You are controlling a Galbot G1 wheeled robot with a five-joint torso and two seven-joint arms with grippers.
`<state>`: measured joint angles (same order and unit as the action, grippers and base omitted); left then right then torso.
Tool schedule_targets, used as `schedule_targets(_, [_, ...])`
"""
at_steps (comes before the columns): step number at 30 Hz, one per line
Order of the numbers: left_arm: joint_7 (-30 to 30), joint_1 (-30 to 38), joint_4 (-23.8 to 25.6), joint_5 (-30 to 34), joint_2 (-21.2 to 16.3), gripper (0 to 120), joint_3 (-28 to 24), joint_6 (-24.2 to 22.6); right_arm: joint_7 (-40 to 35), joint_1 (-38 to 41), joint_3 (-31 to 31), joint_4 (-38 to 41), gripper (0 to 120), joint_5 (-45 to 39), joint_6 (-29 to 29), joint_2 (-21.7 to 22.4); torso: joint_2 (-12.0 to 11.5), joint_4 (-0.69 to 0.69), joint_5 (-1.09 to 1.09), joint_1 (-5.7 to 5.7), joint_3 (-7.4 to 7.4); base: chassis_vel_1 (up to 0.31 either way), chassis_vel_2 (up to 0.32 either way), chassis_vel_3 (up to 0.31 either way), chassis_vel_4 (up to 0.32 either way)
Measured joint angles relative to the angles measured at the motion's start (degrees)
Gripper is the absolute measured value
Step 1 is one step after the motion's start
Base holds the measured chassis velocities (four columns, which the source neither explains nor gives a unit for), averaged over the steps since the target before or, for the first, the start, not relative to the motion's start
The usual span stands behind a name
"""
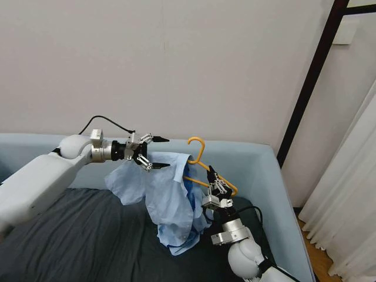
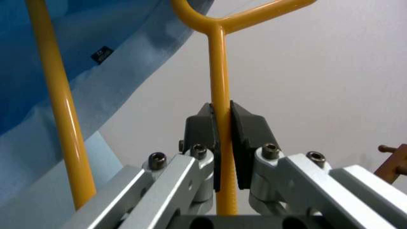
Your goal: Pick up the clothes from the sofa and hang them on the clothes hanger.
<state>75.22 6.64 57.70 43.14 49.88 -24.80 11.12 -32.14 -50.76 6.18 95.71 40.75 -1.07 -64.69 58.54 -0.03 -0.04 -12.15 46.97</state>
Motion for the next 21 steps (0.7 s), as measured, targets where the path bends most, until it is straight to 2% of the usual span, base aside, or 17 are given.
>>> schedule_targets(4, [4.8, 2.9, -5.2, -5.5, 4.0, 99, -0.1, -1.5, 0.0, 0.1, -0.6, -0.1, 5, 1.3, 0.2, 0.7, 0.0, -0.03, 0.01, 0.00, -0.01, 0.000, 0.000, 0.000, 0.000])
schedule_targets(7, [7.4, 3.8, -6.5, -7.8, 5.5, 97, 0.1, -2.5, 0.0, 0.2, -1.1, -0.4, 5, 2.3, 0.4, 1.0, 0.0, -0.03, 0.02, 0.00, -0.01, 0.000, 0.000, 0.000, 0.000])
schedule_targets(9, [10.6, 4.6, -7.6, -10.2, 7.1, 88, 0.4, -4.0, -0.2, 0.4, -1.8, -0.8, 5, 3.9, 0.7, 1.0, 0.0, -0.05, 0.01, 0.00, -0.01, 0.000, 0.000, 0.000, 0.000])
schedule_targets(12, [11.8, 5.0, -8.0, -11.7, 7.7, 79, 0.7, -4.6, -0.5, 0.7, -2.1, -1.3, 5, 5.0, 0.8, 0.9, 0.0, -0.05, 0.01, 0.00, -0.01, 0.000, 0.000, 0.000, 0.000])
schedule_targets(15, [12.0, 5.2, -8.8, -13.5, 8.1, 66, 1.4, -4.8, -0.9, 1.2, -2.5, -2.2, 5, 7.2, 0.9, 0.1, 0.0, -0.02, 0.00, 0.00, -0.02, 0.000, 0.000, 0.000, 0.000])
schedule_targets(17, [11.9, 5.2, -8.9, -13.9, 8.1, 62, 1.6, -4.8, -1.0, 1.2, -2.5, -2.3, 5, 7.6, 0.9, -0.1, 0.0, -0.02, 0.00, 0.00, -0.01, 0.000, 0.000, 0.000, 0.000])
schedule_targets(21, [11.4, 3.8, -9.0, -15.0, 7.8, 44, 2.9, -4.5, -1.0, 1.3, -2.2, -3.0, 5, 8.1, 0.8, -0.6, 0.0, -0.03, -0.01, 0.01, -0.01, 0.000, 0.000, 0.000, 0.000])
